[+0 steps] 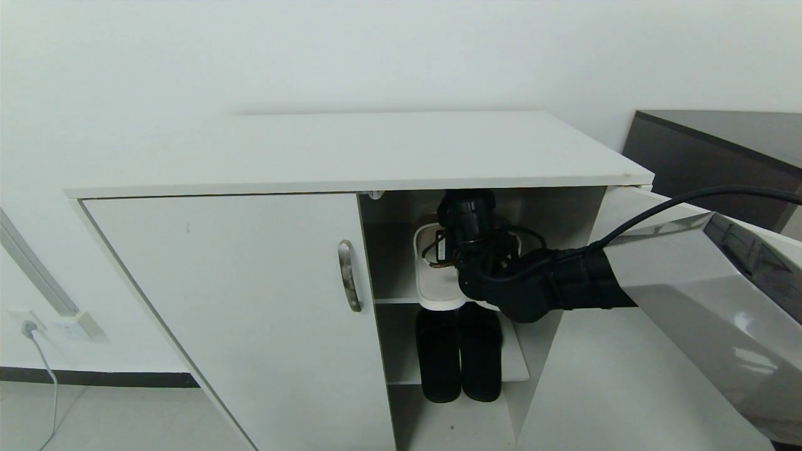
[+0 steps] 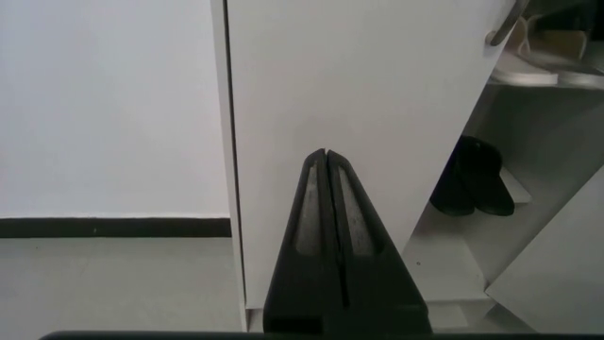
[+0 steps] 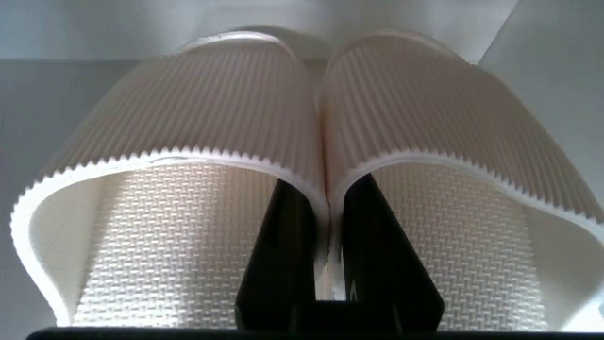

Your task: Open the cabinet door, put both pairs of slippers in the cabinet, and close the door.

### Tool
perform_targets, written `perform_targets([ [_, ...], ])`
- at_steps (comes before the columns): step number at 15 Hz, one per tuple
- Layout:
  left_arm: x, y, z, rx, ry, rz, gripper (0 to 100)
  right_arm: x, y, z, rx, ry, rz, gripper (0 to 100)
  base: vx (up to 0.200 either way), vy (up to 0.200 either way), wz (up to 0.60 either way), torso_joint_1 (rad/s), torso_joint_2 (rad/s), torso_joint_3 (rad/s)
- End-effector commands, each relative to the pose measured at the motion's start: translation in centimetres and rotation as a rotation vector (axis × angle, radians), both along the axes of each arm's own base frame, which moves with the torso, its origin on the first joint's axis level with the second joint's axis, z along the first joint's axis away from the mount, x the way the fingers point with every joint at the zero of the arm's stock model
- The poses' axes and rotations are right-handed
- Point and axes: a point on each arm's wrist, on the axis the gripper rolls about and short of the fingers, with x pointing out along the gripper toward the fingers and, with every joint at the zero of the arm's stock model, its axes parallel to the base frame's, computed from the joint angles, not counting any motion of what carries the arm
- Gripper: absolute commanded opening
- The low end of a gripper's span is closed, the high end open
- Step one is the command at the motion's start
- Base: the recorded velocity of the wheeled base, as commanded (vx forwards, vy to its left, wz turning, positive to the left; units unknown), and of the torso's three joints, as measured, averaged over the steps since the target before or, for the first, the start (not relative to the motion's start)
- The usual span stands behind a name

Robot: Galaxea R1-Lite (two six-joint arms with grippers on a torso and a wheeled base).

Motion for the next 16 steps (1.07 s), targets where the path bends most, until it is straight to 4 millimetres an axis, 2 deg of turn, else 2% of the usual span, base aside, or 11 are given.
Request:
perform_targets([
  [1,0.0,0.0,0.0,-0.001,-0.001,0.0,0,0.2,0.1,-0.6,-0.006,0.009,-0.003,0,0.0,0.0,0.0,0.0,0.0,0.0],
  [6,0.0,0.0,0.0,-0.005,-0.001,0.002,0,0.1,0.1,-0.6,-0.004,0.01,0.0,0,0.0,0.0,0.0,0.0,0.0,0.0],
  [7,0.0,0.0,0.0,-0.005,-0.001,0.002,0,0.1,0.1,-0.6,-0.004,0.01,-0.002,100,0.0,0.0,0.0,0.0,0.0,0.0],
  [9,0.0,0.0,0.0,-0.005,-0.001,0.002,0,-0.2,0.1,-0.8,-0.013,0.02,0.001,100,0.0,0.0,0.0,0.0,0.0,0.0],
  [12,0.0,0.0,0.0,-0.005,-0.001,0.002,0,-1.8,-0.4,-0.7,-0.024,0.033,0.011,100,0.0,0.0,0.0,0.0,0.0,0.0],
  [16,0.0,0.0,0.0,-0.007,-0.001,0.002,0,-5.6,-1.5,1.9,0.002,0.001,0.044,100,0.0,0.0,0.0,0.0,0.0,0.0],
])
